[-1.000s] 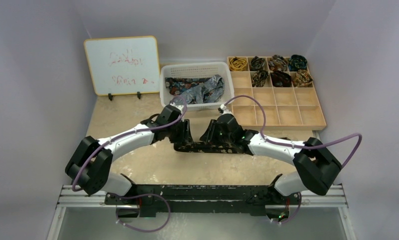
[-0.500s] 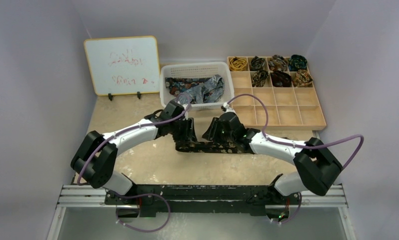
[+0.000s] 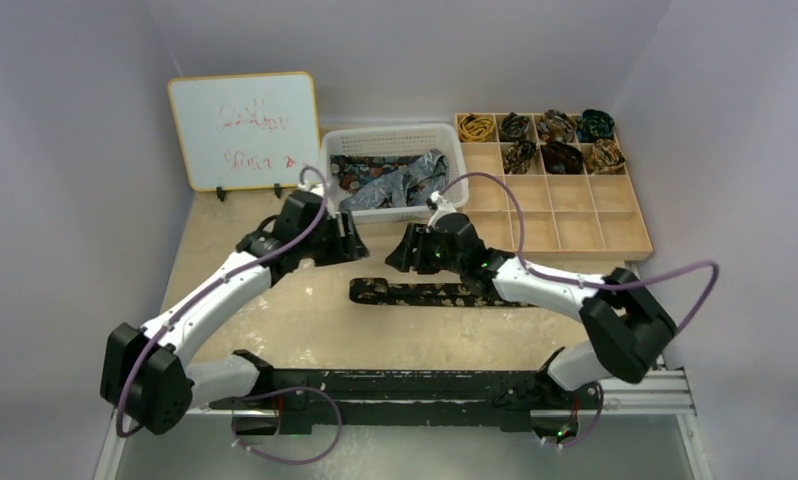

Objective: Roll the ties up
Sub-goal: Roll the tie at the center of the board.

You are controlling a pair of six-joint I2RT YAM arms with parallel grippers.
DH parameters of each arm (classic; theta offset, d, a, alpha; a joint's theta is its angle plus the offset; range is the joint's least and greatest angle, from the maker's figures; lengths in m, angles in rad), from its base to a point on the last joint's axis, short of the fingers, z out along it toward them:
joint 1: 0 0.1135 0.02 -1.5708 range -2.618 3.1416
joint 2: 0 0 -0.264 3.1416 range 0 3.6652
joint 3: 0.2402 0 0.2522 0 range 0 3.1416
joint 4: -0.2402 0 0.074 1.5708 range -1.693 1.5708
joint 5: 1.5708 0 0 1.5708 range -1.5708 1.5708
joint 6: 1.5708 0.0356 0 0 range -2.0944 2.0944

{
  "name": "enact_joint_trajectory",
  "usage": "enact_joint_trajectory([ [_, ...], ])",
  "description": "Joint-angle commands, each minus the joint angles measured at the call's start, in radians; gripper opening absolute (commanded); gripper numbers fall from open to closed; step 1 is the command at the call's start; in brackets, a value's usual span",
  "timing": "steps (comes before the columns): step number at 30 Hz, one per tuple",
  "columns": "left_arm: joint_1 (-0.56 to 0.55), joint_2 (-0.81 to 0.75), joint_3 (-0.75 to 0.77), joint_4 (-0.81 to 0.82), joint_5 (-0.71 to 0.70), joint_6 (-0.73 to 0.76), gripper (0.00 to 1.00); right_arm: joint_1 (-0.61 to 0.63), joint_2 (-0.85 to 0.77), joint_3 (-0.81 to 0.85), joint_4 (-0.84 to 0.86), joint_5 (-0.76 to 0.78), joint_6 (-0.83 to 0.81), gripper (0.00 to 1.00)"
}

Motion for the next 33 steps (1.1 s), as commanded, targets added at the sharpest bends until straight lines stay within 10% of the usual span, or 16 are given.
enact_joint_trajectory([
  [1, 0.159, -0.087, -0.127, -0.027, -0.021, -0.024, 0.59, 0.013, 0.108, 0.075, 0.042, -0.103, 0.020, 0.63],
  [22, 0.295, -0.019, -0.345, 0.243, 0.298, -0.011, 0.63, 0.022, 0.263, 0.026, 0.023, -0.139, 0.084, 0.32],
  [33, 0.295, 0.002, -0.360, 0.252, 0.311, 0.009, 0.63, 0.022, 0.267, -0.024, 0.064, -0.137, 0.028, 0.33],
])
